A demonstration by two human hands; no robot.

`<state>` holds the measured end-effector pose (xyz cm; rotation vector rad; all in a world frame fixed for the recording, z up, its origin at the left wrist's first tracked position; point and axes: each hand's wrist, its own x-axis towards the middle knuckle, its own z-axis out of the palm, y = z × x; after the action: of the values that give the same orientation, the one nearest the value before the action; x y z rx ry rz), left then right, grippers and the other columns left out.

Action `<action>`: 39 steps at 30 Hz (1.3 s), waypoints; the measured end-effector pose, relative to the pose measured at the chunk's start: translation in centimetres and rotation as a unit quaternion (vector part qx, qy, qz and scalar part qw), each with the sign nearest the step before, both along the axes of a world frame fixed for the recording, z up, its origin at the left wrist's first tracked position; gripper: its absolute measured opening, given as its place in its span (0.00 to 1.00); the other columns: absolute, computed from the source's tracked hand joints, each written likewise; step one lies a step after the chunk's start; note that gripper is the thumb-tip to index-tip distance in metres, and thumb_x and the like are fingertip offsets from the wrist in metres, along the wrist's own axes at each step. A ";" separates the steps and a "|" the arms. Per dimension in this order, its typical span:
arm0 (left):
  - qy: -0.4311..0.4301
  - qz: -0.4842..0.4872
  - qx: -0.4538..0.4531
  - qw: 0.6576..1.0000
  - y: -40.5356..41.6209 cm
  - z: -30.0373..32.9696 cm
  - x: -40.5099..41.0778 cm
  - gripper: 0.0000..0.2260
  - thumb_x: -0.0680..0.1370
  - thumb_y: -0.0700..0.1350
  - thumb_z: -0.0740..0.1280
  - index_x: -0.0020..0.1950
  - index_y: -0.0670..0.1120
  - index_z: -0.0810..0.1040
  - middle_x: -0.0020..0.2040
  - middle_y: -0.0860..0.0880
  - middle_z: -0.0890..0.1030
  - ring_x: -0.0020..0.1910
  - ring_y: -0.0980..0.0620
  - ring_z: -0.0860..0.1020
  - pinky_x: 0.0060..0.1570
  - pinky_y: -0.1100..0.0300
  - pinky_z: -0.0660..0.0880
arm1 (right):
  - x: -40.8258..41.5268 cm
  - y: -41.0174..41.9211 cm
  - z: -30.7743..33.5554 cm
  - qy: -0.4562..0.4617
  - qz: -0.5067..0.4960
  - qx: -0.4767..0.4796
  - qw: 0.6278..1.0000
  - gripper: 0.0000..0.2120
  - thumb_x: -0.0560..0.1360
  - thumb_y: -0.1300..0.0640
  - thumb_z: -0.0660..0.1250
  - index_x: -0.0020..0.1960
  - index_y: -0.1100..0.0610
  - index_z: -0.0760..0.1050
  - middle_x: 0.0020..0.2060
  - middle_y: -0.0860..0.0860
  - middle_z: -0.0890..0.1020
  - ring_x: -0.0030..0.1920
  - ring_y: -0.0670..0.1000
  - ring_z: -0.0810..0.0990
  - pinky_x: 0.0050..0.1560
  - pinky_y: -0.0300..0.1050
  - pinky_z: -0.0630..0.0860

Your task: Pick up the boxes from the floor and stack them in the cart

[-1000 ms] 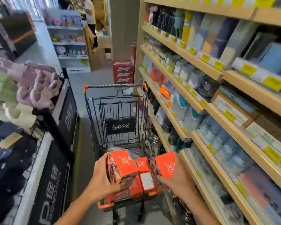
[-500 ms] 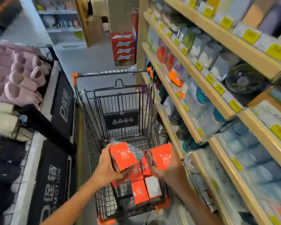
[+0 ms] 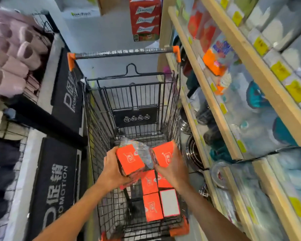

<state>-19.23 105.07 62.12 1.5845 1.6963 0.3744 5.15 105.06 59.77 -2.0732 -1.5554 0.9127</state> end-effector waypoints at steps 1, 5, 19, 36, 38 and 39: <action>0.001 -0.003 0.016 1.000 0.3 0.1 0.2 0.60 0.48 0.67 0.77 0.74 0.50 0.55 0.60 0.60 0.58 0.63 0.57 0.60 0.65 0.58 0.63 | 0.0 0.7 0.2 -0.005 0.007 -0.003 1.000 0.58 0.64 0.38 0.80 0.82 0.51 0.49 0.76 0.52 0.67 0.72 0.53 0.70 0.66 0.46 0.70; -0.011 -0.009 0.016 1.000 2.8 -4.5 -1.4 0.56 0.51 0.66 0.82 0.72 0.51 0.60 0.63 0.56 0.64 0.63 0.55 0.66 0.63 0.60 0.66 | -1.5 4.3 -4.5 -0.022 -0.038 -0.012 0.999 0.58 0.62 0.41 0.81 0.81 0.49 0.50 0.72 0.53 0.71 0.68 0.55 0.74 0.63 0.51 0.75; -0.074 -0.051 -0.001 0.996 3.2 -16.2 -4.7 0.54 0.59 0.46 0.83 0.76 0.55 0.52 0.67 0.58 0.61 0.68 0.56 0.64 0.64 0.63 0.66 | -2.2 4.1 -22.6 -0.094 -0.004 -0.130 0.987 0.52 0.73 0.37 0.73 0.82 0.42 0.40 0.76 0.57 0.62 0.70 0.62 0.71 0.56 0.56 0.77; -0.092 -0.079 -0.035 0.992 9.1 -21.4 1.8 0.53 0.59 0.50 0.83 0.76 0.52 0.55 0.69 0.53 0.64 0.68 0.56 0.66 0.69 0.64 0.64 | -0.7 1.5 -22.7 -0.030 -0.030 -0.005 0.999 0.42 0.76 0.43 0.70 0.82 0.50 0.52 0.80 0.52 0.57 0.81 0.51 0.55 0.77 0.54 0.64; -0.115 -0.117 -0.064 0.984 8.5 -23.4 2.9 0.52 0.61 0.47 0.84 0.75 0.60 0.54 0.68 0.58 0.64 0.67 0.67 0.65 0.65 0.72 0.63 | -0.4 1.1 -22.9 -0.013 -0.038 0.006 0.999 0.40 0.76 0.47 0.70 0.81 0.51 0.54 0.79 0.52 0.59 0.80 0.51 0.57 0.76 0.55 0.65; -0.124 -0.139 -0.089 0.978 7.9 -24.6 3.5 0.52 0.62 0.47 0.83 0.74 0.63 0.52 0.70 0.60 0.62 0.69 0.69 0.62 0.66 0.71 0.64 | -0.3 0.9 -23.0 -0.005 -0.040 0.008 0.999 0.39 0.76 0.49 0.70 0.81 0.52 0.54 0.79 0.52 0.60 0.80 0.51 0.58 0.77 0.54 0.64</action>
<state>-15.71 112.98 37.55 1.5454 1.2638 0.2571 4.88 106.00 36.75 -2.1145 -1.4683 0.8599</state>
